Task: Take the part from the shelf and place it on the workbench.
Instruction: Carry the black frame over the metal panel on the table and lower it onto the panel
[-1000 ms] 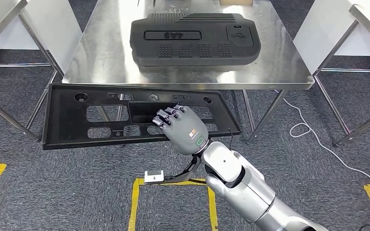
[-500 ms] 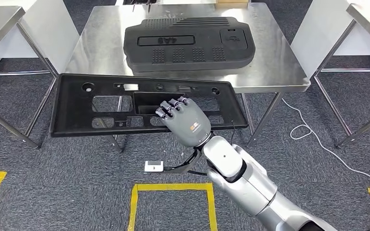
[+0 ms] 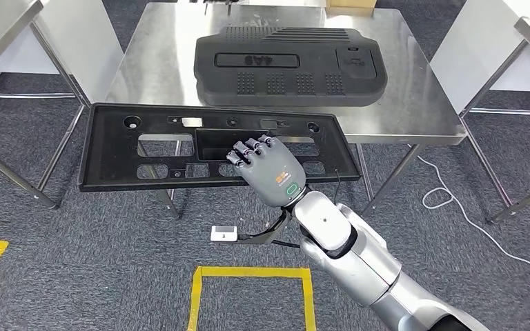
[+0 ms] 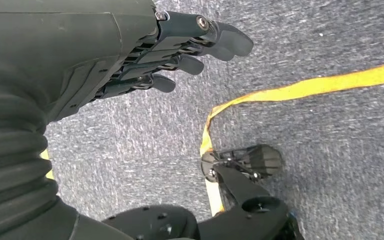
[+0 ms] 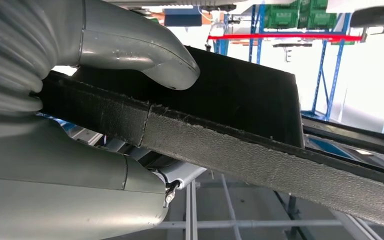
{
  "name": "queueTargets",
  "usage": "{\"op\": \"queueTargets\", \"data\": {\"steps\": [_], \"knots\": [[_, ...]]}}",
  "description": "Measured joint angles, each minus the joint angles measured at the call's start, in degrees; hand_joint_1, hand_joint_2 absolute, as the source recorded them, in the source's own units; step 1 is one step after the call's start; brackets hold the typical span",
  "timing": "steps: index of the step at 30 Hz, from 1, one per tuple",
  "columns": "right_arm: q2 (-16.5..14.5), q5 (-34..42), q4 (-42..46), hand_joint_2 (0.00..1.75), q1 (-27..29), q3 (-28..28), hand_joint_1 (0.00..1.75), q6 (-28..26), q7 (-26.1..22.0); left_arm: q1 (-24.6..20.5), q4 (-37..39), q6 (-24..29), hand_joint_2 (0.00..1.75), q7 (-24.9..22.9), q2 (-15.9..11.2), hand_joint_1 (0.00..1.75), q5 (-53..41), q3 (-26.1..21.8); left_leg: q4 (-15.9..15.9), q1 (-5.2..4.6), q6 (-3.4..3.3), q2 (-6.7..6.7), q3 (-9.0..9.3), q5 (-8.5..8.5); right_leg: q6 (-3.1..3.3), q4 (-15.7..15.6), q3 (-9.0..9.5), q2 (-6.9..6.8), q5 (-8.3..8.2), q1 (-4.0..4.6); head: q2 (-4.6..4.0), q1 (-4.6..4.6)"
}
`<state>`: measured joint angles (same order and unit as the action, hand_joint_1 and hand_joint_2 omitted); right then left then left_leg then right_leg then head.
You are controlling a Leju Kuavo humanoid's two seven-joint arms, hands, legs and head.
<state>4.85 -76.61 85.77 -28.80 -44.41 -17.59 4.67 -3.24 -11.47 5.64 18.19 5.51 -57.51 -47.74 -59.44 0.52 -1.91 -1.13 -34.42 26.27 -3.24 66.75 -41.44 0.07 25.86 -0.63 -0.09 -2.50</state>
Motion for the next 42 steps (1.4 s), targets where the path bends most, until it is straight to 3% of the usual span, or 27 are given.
{"op": "queueTargets", "data": {"steps": [2, 3, 4, 7, 8, 10, 12, 13, 14, 16, 18, 20, 22, 23, 26, 27, 28, 29, 31, 33, 35, 38, 39, 42], "knots": [[0.01, 0.01, 0.00, 1.75, -0.14, -0.01, 1.75, 0.07, 0.01, -0.03, 0.01, 0.00, 1.75, -0.01, 0.07, 0.00, 0.00, -0.02, -0.06, -0.31, 0.44, -0.20, 0.65, 0.80, 0.18, -6.89, 3.03, 0.00, -3.06, 0.33, 0.00, 0.04], [0.01, 0.02, 0.00, 1.75, -0.20, -0.02, 1.75, 0.11, 0.01, -0.04, 0.02, 0.00, 1.75, -0.02, 0.08, 0.00, 0.02, -0.04, -0.02, -0.42, 0.71, -0.27, 0.80, 1.11, 0.55, -8.26, 3.71, 0.00, -3.47, 0.49, 0.00, -0.01], [0.01, 0.02, 0.00, 1.75, -0.24, -0.03, 1.75, 0.14, 0.01, -0.06, 0.02, 0.00, 1.75, -0.03, 0.08, 0.00, 0.03, -0.06, 0.07, -0.51, 1.01, -0.29, 0.95, 1.37, 0.98, -8.51, 3.96, 0.03, -3.39, 0.68, 0.00, -0.03], [-0.10, 0.02, 0.07, 1.75, -0.23, -0.04, 1.75, 0.15, 0.02, -0.04, -0.04, -0.01, 1.75, -0.05, 0.03, 0.00, 0.07, -0.10, -1.01, -0.27, 1.92, 0.05, 0.82, 2.34, 2.10, -9.03, 4.96, 0.07, -2.92, 0.09, 0.00, -0.15], [-0.18, 0.01, 0.10, 1.75, -0.23, -0.04, 1.75, 0.16, 0.03, -0.03, -0.06, -0.02, 1.75, -0.07, 0.01, 0.00, 0.07, -0.14, -3.14, -0.21, 2.22, 0.22, -0.13, 3.20, 2.55, -9.23, 5.59, 0.06, -2.67, -0.20, 0.00, -0.20], [-0.31, -0.01, 0.10, 1.75, -0.21, -0.14, 1.75, 0.20, 0.03, 0.00, -0.05, -0.09, 1.75, -0.25, 0.01, 0.00, 0.06, -0.28, -10.41, -0.03, 2.71, 0.49, -4.12, 5.77, 3.32, -9.28, 6.73, 0.00, -1.87, -0.26, 0.00, -0.25], [-0.36, -0.02, 0.09, 1.75, -0.06, -0.32, 1.75, 0.31, 0.04, 0.05, -0.03, -0.15, 1.75, -0.64, 0.02, 0.00, 0.05, -0.48, -16.02, 0.27, 3.11, 0.62, -8.12, 6.61, 3.41, -9.27, 7.86, 0.05, -0.98, -0.22, 0.00, -0.21], [-0.36, -0.02, 0.09, 1.75, 0.03, -0.39, 1.75, 0.37, 0.07, 0.09, -0.03, -0.15, 1.75, -0.83, 0.01, 0.00, 0.04, -0.56, -15.90, 0.47, 3.25, 0.69, -8.78, 5.30, 3.26, -9.26, 8.56, 0.12, -0.46, -0.27, 0.00, -0.21], [-0.38, -0.02, 0.09, 1.75, 0.10, -0.44, 1.75, 0.43, 0.11, 0.11, -0.03, -0.15, 1.75, -0.97, -0.04, 0.00, 0.04, -0.60, -13.41, 0.68, 3.37, 0.79, -8.23, 2.92, 3.04, -9.25, 9.40, 0.20, 0.12, -0.38, 0.00, -0.21], [-0.44, -0.01, 0.09, 1.75, 0.10, -0.48, 1.75, 0.46, 0.19, 0.16, 0.02, -0.15, 1.75, -1.07, -0.09, 0.00, 0.04, -0.64, -5.70, 0.95, 3.65, 0.99, -5.26, -1.89, 2.32, -9.19, 10.89, 0.35, 1.39, -0.38, 0.00, -0.26], [-0.55, -0.01, 0.09, 1.75, -0.04, -0.48, 1.75, 0.49, 0.24, 0.08, 0.08, -0.15, 1.75, -1.09, -0.04, 0.00, 0.04, -0.65, -1.16, 0.89, 3.35, 0.94, -3.00, -2.94, 1.55, -9.17, 11.49, 0.42, 2.19, -0.15, 0.00, -0.37], [-0.64, -0.03, 0.10, 1.75, -0.08, -0.48, 1.75, 0.51, 0.27, -0.04, 0.10, -0.15, 1.75, -1.11, -0.01, 0.00, 0.04, -0.65, -0.53, 0.71, 2.51, 0.72, -2.50, -2.06, 1.08, -9.25, 11.57, 0.44, 2.33, -0.10, 0.00, -0.35], [-0.67, -0.02, 0.11, 1.75, -0.06, -0.46, 1.75, 0.51, 0.27, 0.02, 0.07, -0.14, 1.75, -1.11, -0.04, 0.00, 0.04, -0.67, -0.36, 0.73, 1.77, 0.56, -2.22, -1.72, 0.86, -7.98, 10.75, 0.37, 2.49, -0.25, 0.00, -0.16], [-0.68, -0.01, 0.12, 1.75, -0.12, -0.44, 1.75, 0.50, 0.29, 0.05, 0.05, -0.14, 1.75, -1.11, -0.06, 0.00, 0.04, -0.68, -0.28, 0.74, 1.39, 0.48, -1.96, -1.52, 0.80, -5.78, 9.31, 0.33, 2.82, -0.29, 0.00, -0.03], [-0.65, 0.08, 0.07, 1.75, 0.02, -0.42, 1.75, 0.50, 0.36, 0.04, 0.04, -0.15, 1.75, -1.30, -0.07, 0.00, 0.04, -0.70, -0.21, 0.47, 0.47, 0.29, -1.37, -0.67, 1.13, 5.35, 1.31, 0.30, 5.13, -0.16, 0.00, 0.24], [-0.63, 0.09, 0.00, 1.75, 0.21, -0.42, 1.75, 0.50, 0.39, 0.03, 0.04, -0.15, 1.75, -1.41, -0.07, 0.00, 0.04, -0.71, -0.21, 0.34, 0.32, 0.20, -1.05, -0.32, 1.17, 7.63, -0.99, 0.30, 5.52, -0.10, 0.00, 0.25], [-0.61, 0.07, -0.07, 1.75, 0.38, -0.41, 1.75, 0.50, 0.45, 0.05, 0.04, -0.16, 1.75, -1.53, -0.07, 0.00, 0.03, -0.74, -0.21, 0.23, 0.25, 0.08, -0.60, 0.08, 1.04, 7.89, -2.32, 0.30, 5.02, -0.07, 0.00, 0.27], [-0.61, 0.04, -0.13, 1.75, 0.49, -0.40, 1.75, 0.50, 0.54, 0.07, 0.05, -0.16, 1.75, -1.61, -0.06, 0.00, 0.01, -0.77, -0.20, 0.14, 0.24, -0.02, 0.01, 0.52, 0.71, 5.91, -2.44, 0.30, 3.44, -0.03, 0.00, 0.26], [-0.61, -0.07, -0.18, 1.75, 0.47, -0.35, 1.75, 0.50, 0.76, 0.08, 0.05, -0.17, 1.75, -1.70, -0.03, 0.00, -0.02, -0.82, -0.16, 0.04, 0.42, -0.21, 1.36, 1.52, 0.16, -2.04, -0.39, 0.22, -1.51, 0.13, 0.00, 0.29], [-0.66, -0.22, -0.21, 1.75, 0.30, -0.26, 1.75, 0.51, 0.96, 0.01, 0.05, -0.18, 1.75, -1.72, -0.02, 0.00, -0.02, -0.85, 0.05, -0.09, 0.93, -0.34, 2.20, 2.42, 1.04, -7.66, 1.57, 0.04, -3.94, 0.58, 0.00, 0.29], [-0.72, -0.48, -0.28, 1.75, 0.26, -0.15, 1.75, 0.53, 1.19, -0.04, 0.04, -0.18, 1.75, -1.74, -0.02, 0.00, -0.03, -0.89, 0.29, -0.18, 1.57, -0.28, 2.86, 2.81, 2.47, -8.79, 2.45, 0.02, -3.63, 0.89, 0.00, 0.27], [-0.79, -0.84, -0.37, 1.75, 0.25, 0.03, 1.75, 0.55, 1.46, -0.06, 0.01, -0.17, 1.75, -1.77, -0.03, 0.00, -0.04, -0.95, -1.91, -0.16, 2.32, 0.23, 2.49, 3.66, 3.57, -9.28, 4.54, 0.24, -3.53, 0.44, 0.00, 0.16], [-0.81, -0.89, -0.40, 1.75, 0.19, 0.07, 1.75, 0.56, 1.52, -0.07, 0.00, -0.18, 1.75, -1.78, -0.03, 0.00, -0.05, -0.96, -4.71, -0.13, 2.51, 0.43, 1.00, 4.34, 3.86, -9.35, 5.29, 0.28, -3.24, 0.35, 0.00, 0.08], [-0.81, -1.03, -0.59, 1.75, 0.28, 0.07, 1.75, 0.58, 1.58, -0.02, 0.02, -0.21, 1.75, -1.84, 0.03, 0.00, -0.08, -0.98, -14.62, -0.07, 2.78, 0.69, -5.80, 7.51, 4.31, -9.36, 6.92, 0.39, -1.91, 0.70, 0.00, 0.00]]}}
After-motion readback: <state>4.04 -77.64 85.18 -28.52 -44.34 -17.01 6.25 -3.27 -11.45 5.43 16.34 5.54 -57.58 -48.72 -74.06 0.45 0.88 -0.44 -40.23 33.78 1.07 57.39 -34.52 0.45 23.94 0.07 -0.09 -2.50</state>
